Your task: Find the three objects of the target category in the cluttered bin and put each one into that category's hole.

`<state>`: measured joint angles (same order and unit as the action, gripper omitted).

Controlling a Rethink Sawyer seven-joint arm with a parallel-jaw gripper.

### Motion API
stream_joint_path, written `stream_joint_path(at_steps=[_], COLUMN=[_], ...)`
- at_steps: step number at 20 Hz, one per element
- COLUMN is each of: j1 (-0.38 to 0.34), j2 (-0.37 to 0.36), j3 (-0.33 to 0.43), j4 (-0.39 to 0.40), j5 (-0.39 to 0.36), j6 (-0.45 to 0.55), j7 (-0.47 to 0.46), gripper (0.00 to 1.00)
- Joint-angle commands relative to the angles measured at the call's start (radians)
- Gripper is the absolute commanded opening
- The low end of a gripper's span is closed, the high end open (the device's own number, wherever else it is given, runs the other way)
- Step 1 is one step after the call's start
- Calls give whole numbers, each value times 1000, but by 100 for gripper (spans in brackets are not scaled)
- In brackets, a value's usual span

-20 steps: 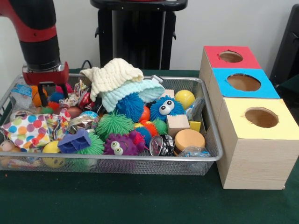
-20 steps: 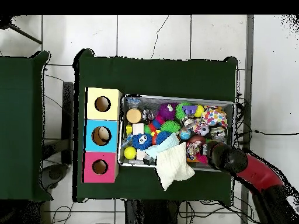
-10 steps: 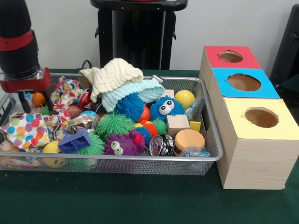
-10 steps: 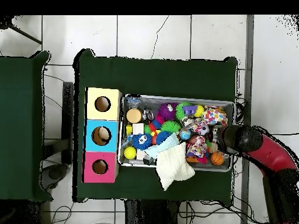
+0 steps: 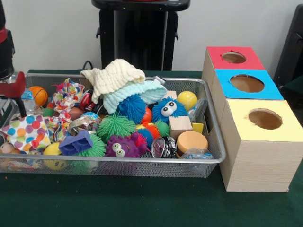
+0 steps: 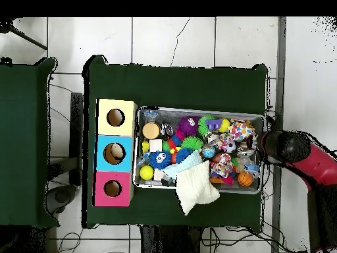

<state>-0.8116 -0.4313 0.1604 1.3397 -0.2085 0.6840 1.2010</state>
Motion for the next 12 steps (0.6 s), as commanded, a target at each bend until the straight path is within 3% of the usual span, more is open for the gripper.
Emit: stream_joint_path(at_steps=[1, 12], j1=[12, 16], j2=[47, 53], j3=[27, 26], j4=[-62, -73], j5=[26, 17], j6=[15, 9], j7=[124, 119], gripper=[100, 100])
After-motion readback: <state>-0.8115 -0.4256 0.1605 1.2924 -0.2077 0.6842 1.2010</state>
